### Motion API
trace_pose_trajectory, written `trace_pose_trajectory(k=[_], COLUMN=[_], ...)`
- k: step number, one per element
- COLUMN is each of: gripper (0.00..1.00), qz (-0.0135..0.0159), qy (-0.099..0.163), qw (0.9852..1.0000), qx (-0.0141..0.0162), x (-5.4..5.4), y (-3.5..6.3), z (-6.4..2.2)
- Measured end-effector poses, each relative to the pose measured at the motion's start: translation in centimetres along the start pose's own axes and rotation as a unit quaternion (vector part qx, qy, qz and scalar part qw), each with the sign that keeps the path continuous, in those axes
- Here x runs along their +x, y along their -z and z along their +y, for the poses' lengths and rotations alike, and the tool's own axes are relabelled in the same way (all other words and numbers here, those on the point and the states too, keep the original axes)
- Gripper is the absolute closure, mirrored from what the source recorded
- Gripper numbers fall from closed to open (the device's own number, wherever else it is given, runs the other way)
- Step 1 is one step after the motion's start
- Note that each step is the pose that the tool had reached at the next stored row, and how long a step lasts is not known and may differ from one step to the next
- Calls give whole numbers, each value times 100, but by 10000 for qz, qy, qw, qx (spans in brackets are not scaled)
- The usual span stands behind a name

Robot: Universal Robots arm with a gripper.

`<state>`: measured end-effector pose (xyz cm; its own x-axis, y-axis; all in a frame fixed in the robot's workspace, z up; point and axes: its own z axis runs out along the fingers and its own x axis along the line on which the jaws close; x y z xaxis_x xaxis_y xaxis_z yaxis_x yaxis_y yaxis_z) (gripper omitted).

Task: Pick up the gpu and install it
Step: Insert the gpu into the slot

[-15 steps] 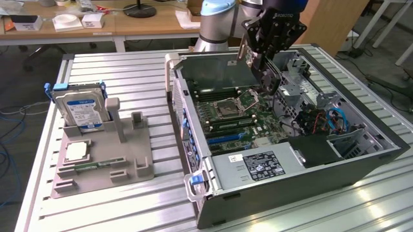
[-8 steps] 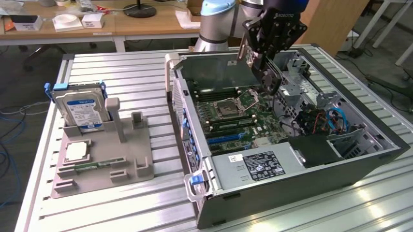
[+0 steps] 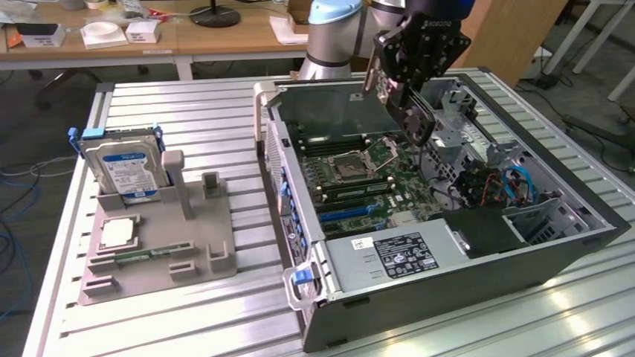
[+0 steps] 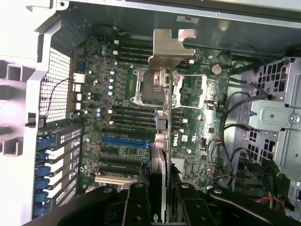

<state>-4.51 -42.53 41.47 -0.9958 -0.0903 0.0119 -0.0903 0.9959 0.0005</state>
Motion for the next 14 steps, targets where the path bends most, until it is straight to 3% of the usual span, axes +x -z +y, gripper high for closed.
trace_pose_trajectory(k=[14], gripper=[74], qz=[0], qy=[430], qw=[9991], qx=[5], x=[0], y=[0], z=[-3])
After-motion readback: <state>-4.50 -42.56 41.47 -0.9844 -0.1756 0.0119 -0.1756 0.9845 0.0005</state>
